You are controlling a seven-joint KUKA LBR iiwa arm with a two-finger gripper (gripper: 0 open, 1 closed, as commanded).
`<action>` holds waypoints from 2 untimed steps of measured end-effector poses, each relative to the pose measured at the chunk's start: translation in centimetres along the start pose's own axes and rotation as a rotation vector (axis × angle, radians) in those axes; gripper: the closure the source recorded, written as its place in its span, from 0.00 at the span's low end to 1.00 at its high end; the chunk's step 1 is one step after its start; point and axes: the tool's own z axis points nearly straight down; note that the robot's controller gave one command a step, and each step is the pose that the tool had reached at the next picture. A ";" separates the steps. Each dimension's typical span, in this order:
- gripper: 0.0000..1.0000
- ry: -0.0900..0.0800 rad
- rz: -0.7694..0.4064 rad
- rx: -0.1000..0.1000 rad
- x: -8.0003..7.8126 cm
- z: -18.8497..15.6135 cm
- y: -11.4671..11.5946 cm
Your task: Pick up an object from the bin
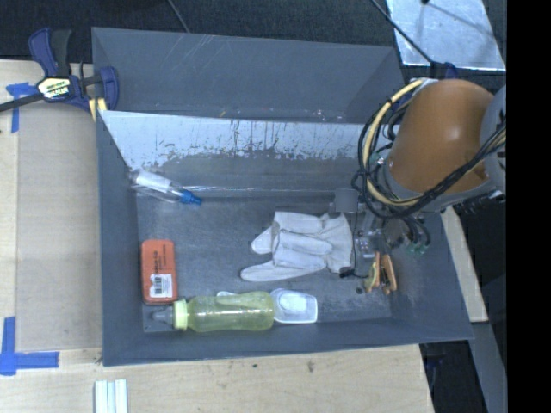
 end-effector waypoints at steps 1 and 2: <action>0.00 -0.008 -0.001 0.001 -0.2 -0.4 0.0; 0.00 -0.009 -0.002 0.001 -0.3 -0.3 0.0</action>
Offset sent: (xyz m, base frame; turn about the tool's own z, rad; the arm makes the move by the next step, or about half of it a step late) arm 0.0322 0.0190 -0.1003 0.0006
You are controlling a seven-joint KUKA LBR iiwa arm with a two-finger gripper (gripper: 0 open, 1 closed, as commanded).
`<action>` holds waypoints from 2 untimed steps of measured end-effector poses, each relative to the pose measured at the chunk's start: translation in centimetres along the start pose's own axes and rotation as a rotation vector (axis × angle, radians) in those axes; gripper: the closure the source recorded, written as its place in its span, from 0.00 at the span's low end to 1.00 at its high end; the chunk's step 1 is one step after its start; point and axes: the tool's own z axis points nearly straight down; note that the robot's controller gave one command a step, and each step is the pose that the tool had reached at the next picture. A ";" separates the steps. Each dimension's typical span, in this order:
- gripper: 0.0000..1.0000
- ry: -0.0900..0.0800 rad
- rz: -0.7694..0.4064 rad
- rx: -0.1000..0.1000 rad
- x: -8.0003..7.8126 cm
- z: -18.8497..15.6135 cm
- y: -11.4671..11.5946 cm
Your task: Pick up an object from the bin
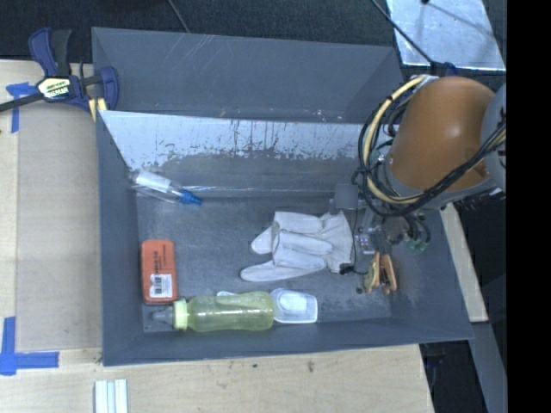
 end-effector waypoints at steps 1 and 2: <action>0.00 0.006 -0.025 -0.001 -1.0 4.0 -0.2; 0.00 -0.002 0.056 0.000 -2.2 3.6 1.6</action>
Offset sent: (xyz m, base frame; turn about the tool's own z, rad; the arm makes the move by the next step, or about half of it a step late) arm 0.0252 0.0266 -0.0407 0.0785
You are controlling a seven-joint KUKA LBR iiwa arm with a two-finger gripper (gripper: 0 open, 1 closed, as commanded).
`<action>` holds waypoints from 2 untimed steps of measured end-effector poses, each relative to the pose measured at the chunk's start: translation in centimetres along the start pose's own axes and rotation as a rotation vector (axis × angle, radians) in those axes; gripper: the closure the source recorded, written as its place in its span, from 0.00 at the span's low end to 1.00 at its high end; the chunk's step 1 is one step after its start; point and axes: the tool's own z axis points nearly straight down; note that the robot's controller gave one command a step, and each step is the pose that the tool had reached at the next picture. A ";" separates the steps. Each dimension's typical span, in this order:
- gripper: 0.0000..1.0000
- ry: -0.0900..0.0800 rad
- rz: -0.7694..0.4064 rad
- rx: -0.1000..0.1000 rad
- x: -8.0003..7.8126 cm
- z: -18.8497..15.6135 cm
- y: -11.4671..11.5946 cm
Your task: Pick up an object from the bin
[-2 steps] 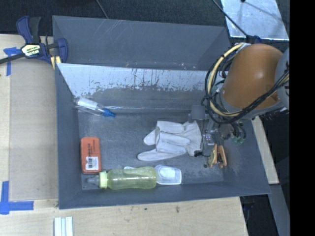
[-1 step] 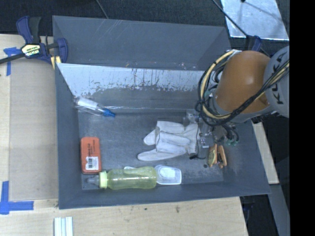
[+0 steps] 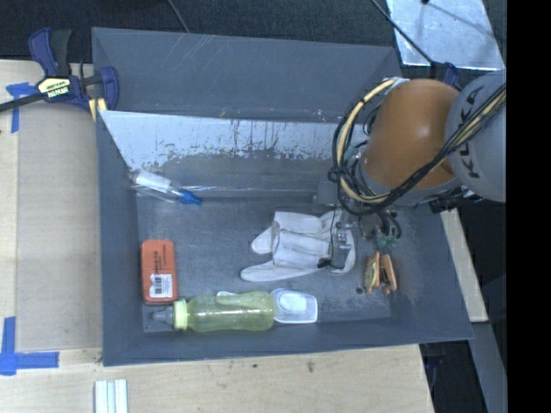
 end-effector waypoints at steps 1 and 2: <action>0.00 0.000 0.007 0.000 -0.6 4.2 0.7; 1.00 0.001 0.026 0.000 0.0 5.8 1.3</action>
Offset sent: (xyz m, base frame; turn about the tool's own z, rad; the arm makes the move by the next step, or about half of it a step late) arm -0.0004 0.0140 -0.0595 0.0279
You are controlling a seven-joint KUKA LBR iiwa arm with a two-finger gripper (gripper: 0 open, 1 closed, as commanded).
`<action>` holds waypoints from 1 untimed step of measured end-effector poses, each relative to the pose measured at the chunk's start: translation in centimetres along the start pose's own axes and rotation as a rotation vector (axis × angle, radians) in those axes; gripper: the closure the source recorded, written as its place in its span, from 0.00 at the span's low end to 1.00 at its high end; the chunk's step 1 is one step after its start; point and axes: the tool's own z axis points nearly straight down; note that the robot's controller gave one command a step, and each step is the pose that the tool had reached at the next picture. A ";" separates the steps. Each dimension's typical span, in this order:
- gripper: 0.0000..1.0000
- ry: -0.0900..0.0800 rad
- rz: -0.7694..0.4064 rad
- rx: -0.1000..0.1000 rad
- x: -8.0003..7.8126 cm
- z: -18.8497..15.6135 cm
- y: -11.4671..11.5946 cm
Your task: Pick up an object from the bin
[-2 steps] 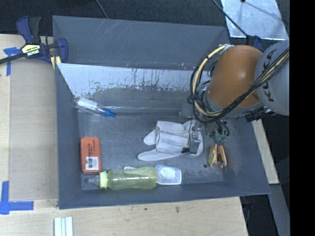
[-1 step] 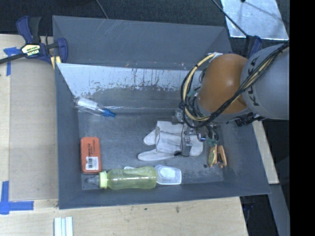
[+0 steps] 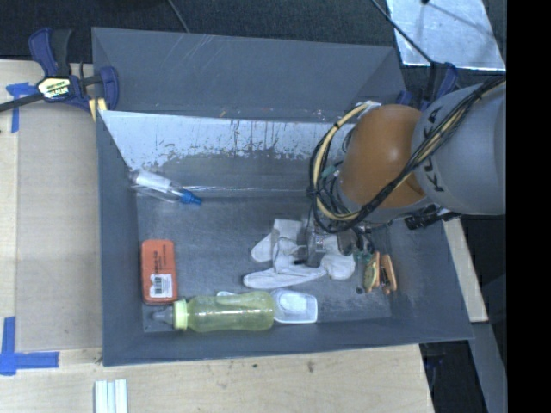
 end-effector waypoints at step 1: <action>1.00 0.000 0.000 0.000 0.0 0.0 0.0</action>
Offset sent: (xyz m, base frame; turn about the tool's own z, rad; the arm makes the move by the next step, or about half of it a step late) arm -0.0350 -0.0181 0.1335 -0.0262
